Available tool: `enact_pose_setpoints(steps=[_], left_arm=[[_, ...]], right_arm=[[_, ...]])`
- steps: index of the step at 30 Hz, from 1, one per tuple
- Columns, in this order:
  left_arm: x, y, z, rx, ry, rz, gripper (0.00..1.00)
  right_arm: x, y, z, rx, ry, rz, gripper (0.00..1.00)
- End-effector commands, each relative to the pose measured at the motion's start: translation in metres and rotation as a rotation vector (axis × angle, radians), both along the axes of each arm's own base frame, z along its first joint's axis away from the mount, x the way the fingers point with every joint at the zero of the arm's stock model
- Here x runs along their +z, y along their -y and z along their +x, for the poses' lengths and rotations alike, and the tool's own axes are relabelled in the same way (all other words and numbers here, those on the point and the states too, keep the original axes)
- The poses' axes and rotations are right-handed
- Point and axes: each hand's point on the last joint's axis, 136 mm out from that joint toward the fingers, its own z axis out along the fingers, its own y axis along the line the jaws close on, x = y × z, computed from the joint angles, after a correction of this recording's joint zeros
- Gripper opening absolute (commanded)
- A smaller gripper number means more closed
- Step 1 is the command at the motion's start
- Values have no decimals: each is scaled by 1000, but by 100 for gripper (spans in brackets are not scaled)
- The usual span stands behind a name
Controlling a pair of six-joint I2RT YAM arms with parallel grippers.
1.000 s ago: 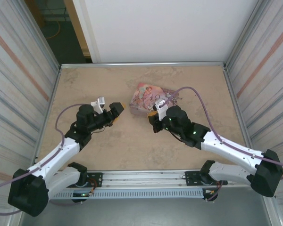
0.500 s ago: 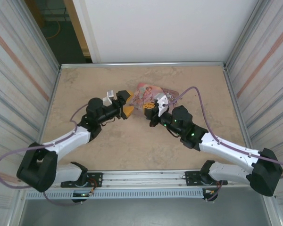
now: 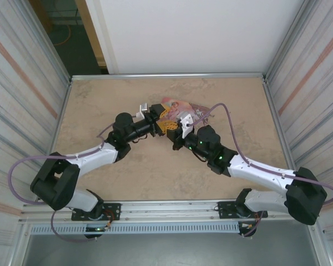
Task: Unlock a padlock with a key
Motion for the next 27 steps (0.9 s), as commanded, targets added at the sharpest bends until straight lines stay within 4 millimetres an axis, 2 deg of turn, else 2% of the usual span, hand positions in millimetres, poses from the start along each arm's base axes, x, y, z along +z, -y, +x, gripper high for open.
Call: enact_pose_setpoints(steps=[1,9,18,27], left_arm=[[18,4,2,3,17,-51,69],[11,2,3,18,-4,-31,62],[6,1,3,25,-14,-19,44],[1,0,3,32,-19,4,28]], right_arm=[[7,2,7,-29,28,35,0],[3,3,15,-45,17,31,0],[-6,8,13,-57,-7,15,0],[-4,12,12,-65,-6,22,0]])
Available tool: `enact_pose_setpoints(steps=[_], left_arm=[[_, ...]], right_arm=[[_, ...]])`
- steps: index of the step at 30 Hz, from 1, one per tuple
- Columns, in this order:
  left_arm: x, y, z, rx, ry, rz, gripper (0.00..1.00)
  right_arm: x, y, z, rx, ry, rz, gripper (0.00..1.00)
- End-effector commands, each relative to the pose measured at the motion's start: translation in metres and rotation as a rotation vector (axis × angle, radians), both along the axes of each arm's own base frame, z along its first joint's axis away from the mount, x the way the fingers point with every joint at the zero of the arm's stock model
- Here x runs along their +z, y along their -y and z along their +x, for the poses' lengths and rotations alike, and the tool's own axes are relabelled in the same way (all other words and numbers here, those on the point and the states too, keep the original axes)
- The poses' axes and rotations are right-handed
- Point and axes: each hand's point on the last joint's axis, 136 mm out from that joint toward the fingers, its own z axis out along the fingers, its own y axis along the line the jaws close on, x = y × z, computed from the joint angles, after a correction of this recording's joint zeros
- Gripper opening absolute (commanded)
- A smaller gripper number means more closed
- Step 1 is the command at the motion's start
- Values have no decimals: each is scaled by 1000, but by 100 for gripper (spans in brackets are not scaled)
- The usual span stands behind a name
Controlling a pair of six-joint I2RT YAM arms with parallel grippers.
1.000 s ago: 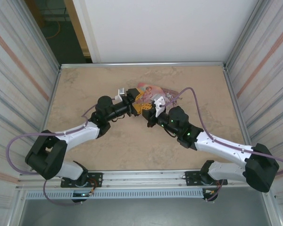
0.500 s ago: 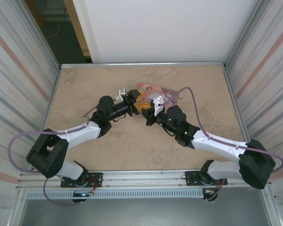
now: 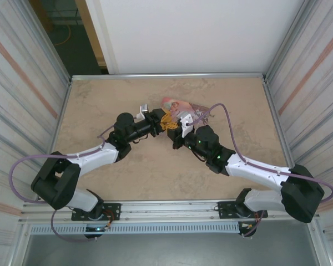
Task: Unlock a padlock with a key
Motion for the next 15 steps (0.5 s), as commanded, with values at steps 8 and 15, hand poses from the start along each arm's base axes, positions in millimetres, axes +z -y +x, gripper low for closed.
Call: enact_pose_setpoints(steps=[8,15], left_arm=[[3,1,-1,9,23,27,15],[-1,0,0,12,15,36,7]], right_arm=[[8,11,1,-31,9,32,0],[9,13,1,-36,9,34,0]])
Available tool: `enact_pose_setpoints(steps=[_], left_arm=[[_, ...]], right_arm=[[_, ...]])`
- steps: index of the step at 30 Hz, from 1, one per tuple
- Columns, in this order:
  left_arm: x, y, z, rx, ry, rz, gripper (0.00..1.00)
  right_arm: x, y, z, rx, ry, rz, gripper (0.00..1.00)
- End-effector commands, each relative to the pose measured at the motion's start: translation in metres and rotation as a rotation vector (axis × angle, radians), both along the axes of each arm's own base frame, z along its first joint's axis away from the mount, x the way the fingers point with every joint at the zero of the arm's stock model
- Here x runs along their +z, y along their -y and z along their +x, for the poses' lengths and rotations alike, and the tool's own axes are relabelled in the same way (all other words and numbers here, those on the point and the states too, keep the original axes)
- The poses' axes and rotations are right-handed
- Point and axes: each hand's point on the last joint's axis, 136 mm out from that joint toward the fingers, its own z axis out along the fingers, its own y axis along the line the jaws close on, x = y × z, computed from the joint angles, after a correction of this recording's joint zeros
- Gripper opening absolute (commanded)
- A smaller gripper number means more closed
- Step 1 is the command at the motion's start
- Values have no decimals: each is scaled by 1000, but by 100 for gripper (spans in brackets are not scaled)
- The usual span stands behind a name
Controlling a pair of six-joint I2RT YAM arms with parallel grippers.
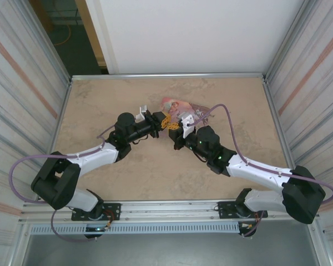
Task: Unlock a padlock with a key
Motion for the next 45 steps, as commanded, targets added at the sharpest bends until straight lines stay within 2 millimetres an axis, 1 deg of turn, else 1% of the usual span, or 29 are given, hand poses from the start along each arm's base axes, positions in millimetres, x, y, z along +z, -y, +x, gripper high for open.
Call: enact_pose_setpoints(steps=[1,5,8,9,11,14,15,17,19,22,26,30,32,45], left_arm=[[9,1,-2,-4,33,1,6],[8,0,-1,-4,45,17,0],[9,-3,-1,-4,85,63,0],[11,-5,0,-2,109,87,0],[16,-10,1,1,174,143,0],[26,-21,3,5,290,235,0],[32,-24,4,5,352,268,0],[42,-28,3,-11,458,327,0],[54,-29,-1,-36,585,383,0],[66,-26,-12,-108,749,472,0],[76,-23,-24,-174,878,514,0],[83,-22,-29,-185,927,501,0],[86,-22,-31,-185,936,490,0],[85,-21,-31,-180,934,471,0]], right_arm=[[14,8,2,-28,18,45,0],[15,10,1,-32,18,52,0],[17,14,1,-33,10,62,0],[18,15,0,-26,3,66,2],[20,18,-1,-3,-17,74,9],[22,22,-8,47,-59,85,28],[23,25,-10,62,-75,95,33],[27,30,-14,95,-110,126,40],[30,36,-17,128,-149,171,44],[36,40,-18,181,-215,248,49],[58,37,-26,285,-251,366,55],[71,27,-31,377,-271,439,56],[74,23,-31,398,-274,459,57],[68,-14,-27,459,-315,426,50]])
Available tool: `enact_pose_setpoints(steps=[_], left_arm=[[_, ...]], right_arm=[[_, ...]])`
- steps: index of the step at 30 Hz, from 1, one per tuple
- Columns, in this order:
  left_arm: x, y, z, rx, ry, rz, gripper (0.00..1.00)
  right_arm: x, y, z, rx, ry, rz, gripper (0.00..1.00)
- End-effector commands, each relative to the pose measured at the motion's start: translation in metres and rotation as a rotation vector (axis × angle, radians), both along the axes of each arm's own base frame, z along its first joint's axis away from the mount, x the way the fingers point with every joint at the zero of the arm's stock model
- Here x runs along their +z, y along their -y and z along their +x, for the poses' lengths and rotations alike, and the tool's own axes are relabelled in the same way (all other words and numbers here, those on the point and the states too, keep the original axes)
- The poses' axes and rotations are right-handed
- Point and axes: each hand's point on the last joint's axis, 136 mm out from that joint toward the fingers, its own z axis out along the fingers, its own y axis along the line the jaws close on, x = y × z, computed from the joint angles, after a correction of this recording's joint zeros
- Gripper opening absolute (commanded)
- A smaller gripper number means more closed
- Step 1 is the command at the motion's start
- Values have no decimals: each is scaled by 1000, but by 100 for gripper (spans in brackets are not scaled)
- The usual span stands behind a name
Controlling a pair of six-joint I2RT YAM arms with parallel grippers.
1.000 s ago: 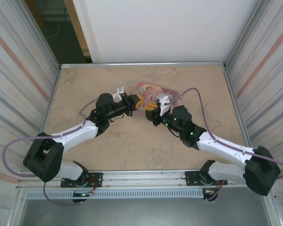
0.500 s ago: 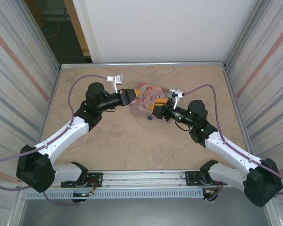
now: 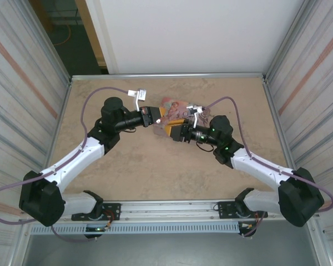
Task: Unlock a padlock with a key
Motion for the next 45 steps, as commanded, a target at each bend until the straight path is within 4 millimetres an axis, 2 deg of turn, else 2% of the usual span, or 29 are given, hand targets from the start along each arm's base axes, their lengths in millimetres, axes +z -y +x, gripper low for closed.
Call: enact_pose_setpoints(steps=[1,15,22,30,45], left_arm=[[16,0,-9,-32,68,-25,0],[12,0,-9,-31,65,-28,0],[12,0,-9,-29,65,-28,0],[11,-1,-7,-16,66,-28,0],[17,-12,-7,36,86,-37,0]], right_arm=[[24,-9,-2,32,43,46,50],[24,-32,12,52,26,48,39],[18,-36,16,54,5,43,24],[11,-33,19,33,-12,35,0],[0,-14,23,-36,-31,-10,0]])
